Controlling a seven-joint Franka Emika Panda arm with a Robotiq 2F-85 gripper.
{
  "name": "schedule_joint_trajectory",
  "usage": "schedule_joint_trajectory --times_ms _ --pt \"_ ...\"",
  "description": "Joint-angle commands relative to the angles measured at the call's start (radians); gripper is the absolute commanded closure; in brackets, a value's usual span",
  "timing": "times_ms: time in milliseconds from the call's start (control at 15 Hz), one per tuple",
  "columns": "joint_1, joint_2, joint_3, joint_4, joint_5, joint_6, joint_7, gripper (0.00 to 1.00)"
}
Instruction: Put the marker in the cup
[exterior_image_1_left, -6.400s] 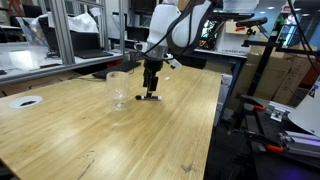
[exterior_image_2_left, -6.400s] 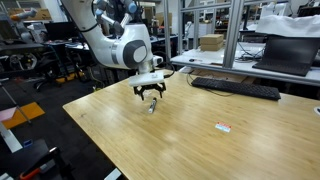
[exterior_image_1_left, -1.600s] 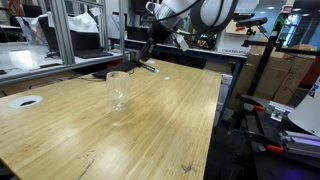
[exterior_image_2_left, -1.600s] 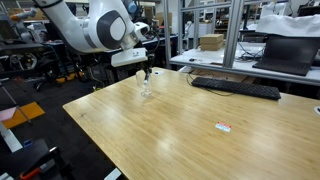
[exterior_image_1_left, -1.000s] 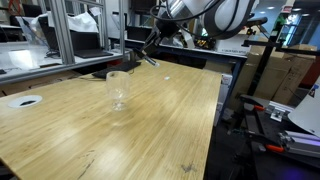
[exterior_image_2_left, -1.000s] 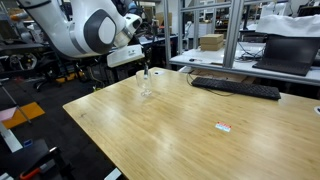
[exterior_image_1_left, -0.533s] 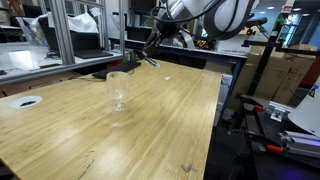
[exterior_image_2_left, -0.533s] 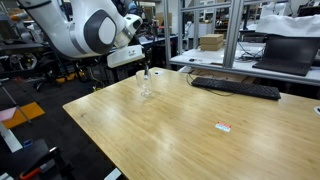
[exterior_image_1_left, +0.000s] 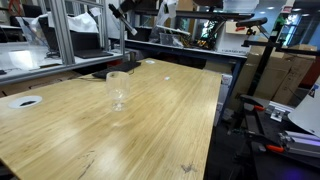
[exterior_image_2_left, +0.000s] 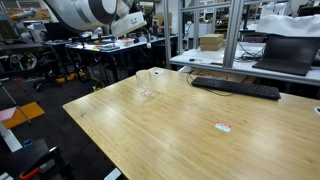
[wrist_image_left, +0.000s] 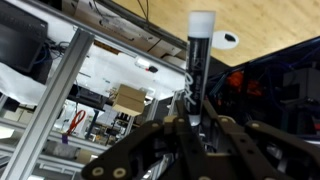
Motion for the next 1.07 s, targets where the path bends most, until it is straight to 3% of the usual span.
schedule_joint_trajectory --times_ms 0,400,733,1000 --pt "0.033 -0.002 0.019 0.083 0.077 -0.002 0.032 0.95" --pt "0.011 0.134 0.090 0.212 0.106 -0.003 0.173 0.95" --pt "0.033 0.282 0.056 0.310 0.127 -0.003 0.197 0.95" --pt "0.055 0.344 0.033 0.282 0.164 0.002 0.200 0.95"
